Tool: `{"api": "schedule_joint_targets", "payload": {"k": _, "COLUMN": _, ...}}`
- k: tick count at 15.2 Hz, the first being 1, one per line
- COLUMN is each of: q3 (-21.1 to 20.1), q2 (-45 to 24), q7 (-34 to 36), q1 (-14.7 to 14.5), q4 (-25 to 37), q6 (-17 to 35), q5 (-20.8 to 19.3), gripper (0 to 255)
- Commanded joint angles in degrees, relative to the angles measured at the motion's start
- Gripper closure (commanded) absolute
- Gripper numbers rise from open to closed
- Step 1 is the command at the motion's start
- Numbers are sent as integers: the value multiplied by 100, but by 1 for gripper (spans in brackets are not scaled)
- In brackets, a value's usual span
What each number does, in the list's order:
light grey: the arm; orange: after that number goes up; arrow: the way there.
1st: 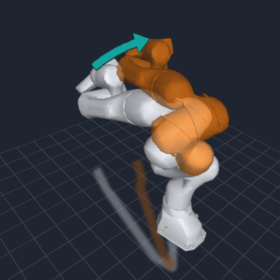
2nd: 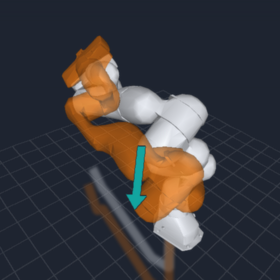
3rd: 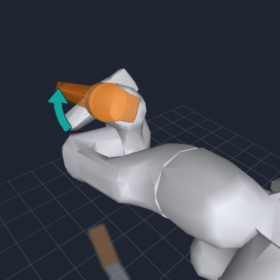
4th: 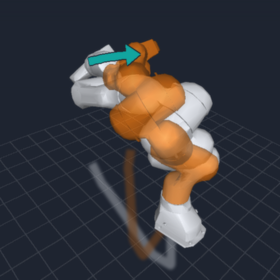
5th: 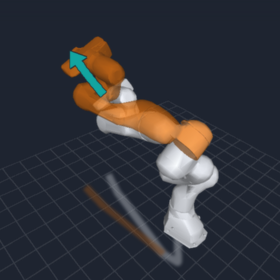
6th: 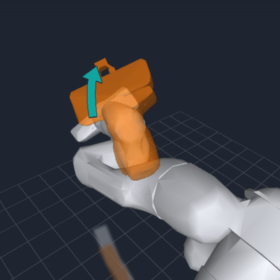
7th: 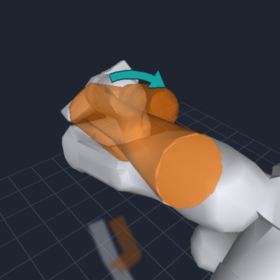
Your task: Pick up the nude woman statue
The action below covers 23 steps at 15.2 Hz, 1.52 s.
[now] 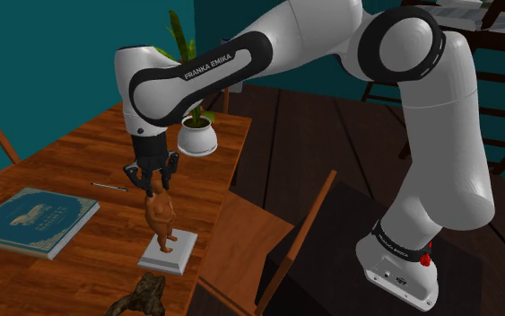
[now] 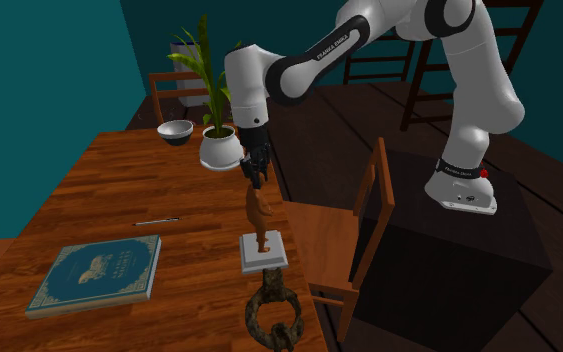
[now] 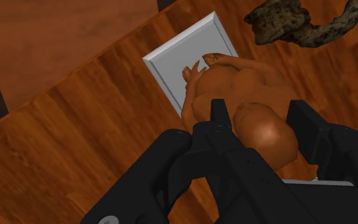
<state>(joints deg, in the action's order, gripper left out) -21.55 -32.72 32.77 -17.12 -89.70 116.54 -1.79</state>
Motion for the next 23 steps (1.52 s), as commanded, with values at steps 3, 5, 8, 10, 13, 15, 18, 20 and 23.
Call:
{"api": "schedule_joint_targets", "payload": {"k": 3, "q3": 0, "q2": 1, "q7": 0, "q1": 0, "q4": -11, "q6": 11, "q5": 0, "gripper": 255}}
{"api": "schedule_joint_targets", "payload": {"k": 5, "q3": 0, "q2": 2, "q7": -1, "q1": 1, "q4": -11, "q6": 11, "q5": 0, "gripper": 255}}
{"api": "schedule_joint_targets", "payload": {"k": 8, "q3": 1, "q2": -12, "q7": 3, "q1": -5, "q4": 11, "q6": 2, "q5": -4, "gripper": 255}}
{"api": "schedule_joint_targets", "payload": {"k": 10, "q3": -13, "q2": 55, "q7": 7, "q1": 3, "q4": 67, "q6": -117, "q5": 15, "gripper": 255}}
{"api": "schedule_joint_targets", "payload": {"k": 13, "q3": -31, "q2": 145, "q7": 14, "q1": 12, "q4": 165, "q6": -302, "q5": 41, "gripper": 255}}
{"api": "schedule_joint_targets", "payload": {"k": 15, "q3": -43, "q2": 201, "q7": 20, "q1": 17, "q4": 237, "q6": -427, "q5": 57, "gripper": 255}}
{"api": "schedule_joint_targets", "payload": {"k": 18, "q3": -59, "q2": 277, "q7": 30, "q1": 22, "q4": 358, "q6": -619, "q5": 79, "gripper": 255}}
{"api": "schedule_joint_targets", "payload": {"k": 20, "q3": -68, "q2": 322, "q7": 38, "q1": 23, "q4": 446, "q6": -749, "q5": 92, "gripper": 255}}
{"api": "schedule_joint_targets", "payload": {"k": 23, "q3": -81, "q2": 381, "q7": 51, "q1": 23, "q4": 591, "q6": -949, "q5": 109, "gripper": 255}}
